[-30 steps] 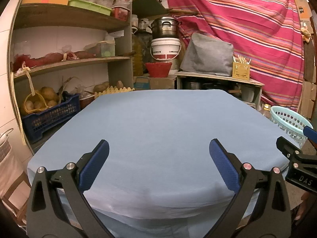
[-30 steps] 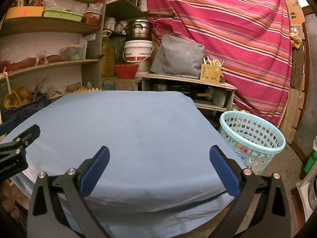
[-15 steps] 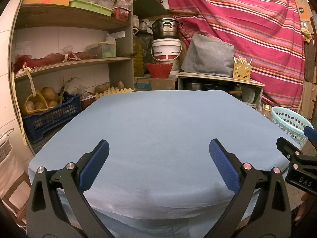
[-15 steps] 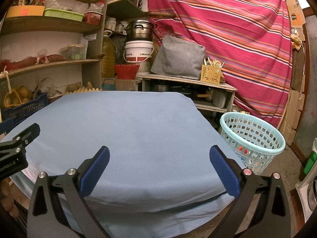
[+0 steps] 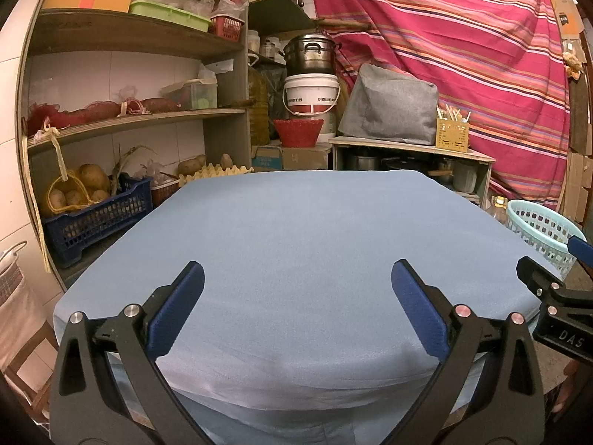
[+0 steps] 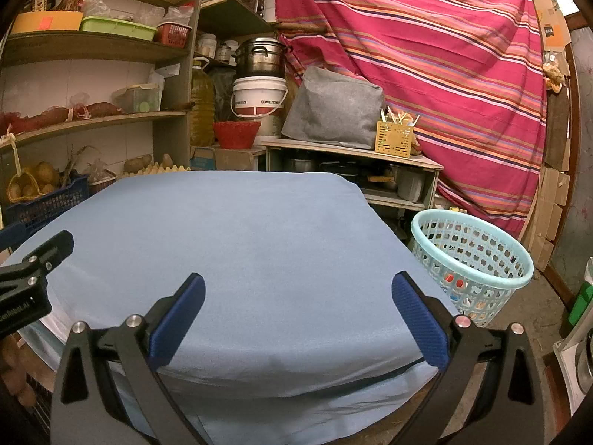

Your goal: Collect trash

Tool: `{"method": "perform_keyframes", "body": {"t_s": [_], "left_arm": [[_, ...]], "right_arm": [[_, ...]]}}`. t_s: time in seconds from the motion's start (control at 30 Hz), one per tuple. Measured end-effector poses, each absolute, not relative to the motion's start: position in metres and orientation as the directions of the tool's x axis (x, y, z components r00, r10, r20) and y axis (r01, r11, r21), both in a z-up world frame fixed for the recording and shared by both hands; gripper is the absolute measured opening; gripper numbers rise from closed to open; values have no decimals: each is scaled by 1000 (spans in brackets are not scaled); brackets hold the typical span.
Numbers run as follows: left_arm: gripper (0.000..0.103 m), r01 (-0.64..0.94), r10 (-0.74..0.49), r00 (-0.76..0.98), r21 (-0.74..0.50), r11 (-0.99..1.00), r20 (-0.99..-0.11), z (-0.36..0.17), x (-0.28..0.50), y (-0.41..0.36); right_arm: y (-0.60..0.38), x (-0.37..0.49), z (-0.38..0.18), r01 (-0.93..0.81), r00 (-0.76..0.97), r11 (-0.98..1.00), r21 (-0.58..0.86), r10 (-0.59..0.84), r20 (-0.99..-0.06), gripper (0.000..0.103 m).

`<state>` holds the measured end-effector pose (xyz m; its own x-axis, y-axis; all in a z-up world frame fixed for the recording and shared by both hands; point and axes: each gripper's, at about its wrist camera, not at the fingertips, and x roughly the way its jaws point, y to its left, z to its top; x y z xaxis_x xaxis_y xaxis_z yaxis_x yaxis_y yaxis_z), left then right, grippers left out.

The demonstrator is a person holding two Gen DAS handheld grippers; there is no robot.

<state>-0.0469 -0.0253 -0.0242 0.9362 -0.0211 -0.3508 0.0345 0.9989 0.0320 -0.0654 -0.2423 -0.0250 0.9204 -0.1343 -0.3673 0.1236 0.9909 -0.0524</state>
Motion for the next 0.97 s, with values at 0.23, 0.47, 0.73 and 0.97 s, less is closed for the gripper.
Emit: {"method": "perform_keyframes", "body": {"t_s": [0.23, 0.47, 0.73, 0.97], "left_arm": [[98, 33, -20, 936, 32, 999, -351, -24, -47, -26], [98, 33, -19, 936, 34, 999, -351, -25, -47, -26], [98, 38, -24, 934, 31, 999, -357, -24, -46, -25], [98, 48, -35, 930, 26, 998, -366, -18, -42, -23]], "right_arm": [[-242, -65, -24, 123, 921, 991, -53, -134, -366, 98], [-242, -65, -24, 123, 921, 991, -53, -134, -366, 98], [-242, -65, -24, 124, 921, 991, -52, -134, -366, 98], [-244, -66, -24, 123, 921, 991, -52, -134, -367, 98]]}}
